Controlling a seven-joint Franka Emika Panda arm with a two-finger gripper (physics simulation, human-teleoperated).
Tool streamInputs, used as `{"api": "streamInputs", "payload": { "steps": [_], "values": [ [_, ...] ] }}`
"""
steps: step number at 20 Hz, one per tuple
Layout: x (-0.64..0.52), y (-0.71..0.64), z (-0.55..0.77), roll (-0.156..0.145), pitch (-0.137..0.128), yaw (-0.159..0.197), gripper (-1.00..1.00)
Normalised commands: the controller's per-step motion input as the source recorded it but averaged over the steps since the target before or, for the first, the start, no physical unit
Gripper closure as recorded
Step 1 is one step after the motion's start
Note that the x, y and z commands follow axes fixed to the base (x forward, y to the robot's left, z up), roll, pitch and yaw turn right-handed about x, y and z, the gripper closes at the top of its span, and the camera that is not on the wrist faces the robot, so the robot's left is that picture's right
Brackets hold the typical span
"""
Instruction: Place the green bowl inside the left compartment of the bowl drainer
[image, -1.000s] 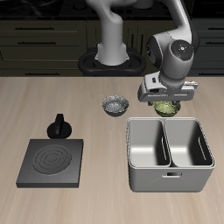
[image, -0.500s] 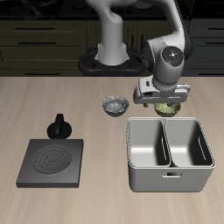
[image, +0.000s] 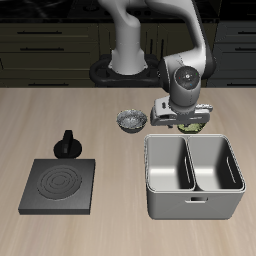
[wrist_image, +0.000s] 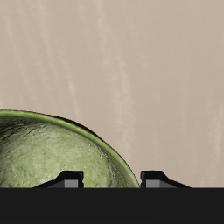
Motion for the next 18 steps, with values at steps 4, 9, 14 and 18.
{"api": "streamInputs", "payload": {
  "steps": [4, 9, 14, 18],
  "values": [
    [0.01, -0.12, -0.10, 0.018, 0.010, -0.012, 1.00],
    [0.01, -0.10, 0.16, 0.010, -0.031, -0.004, 1.00],
    [0.11, -0.14, 0.30, -0.034, -0.059, 0.021, 1.00],
    [0.10, -0.14, 0.70, -0.027, -0.130, 0.044, 1.00]
  ]
}}
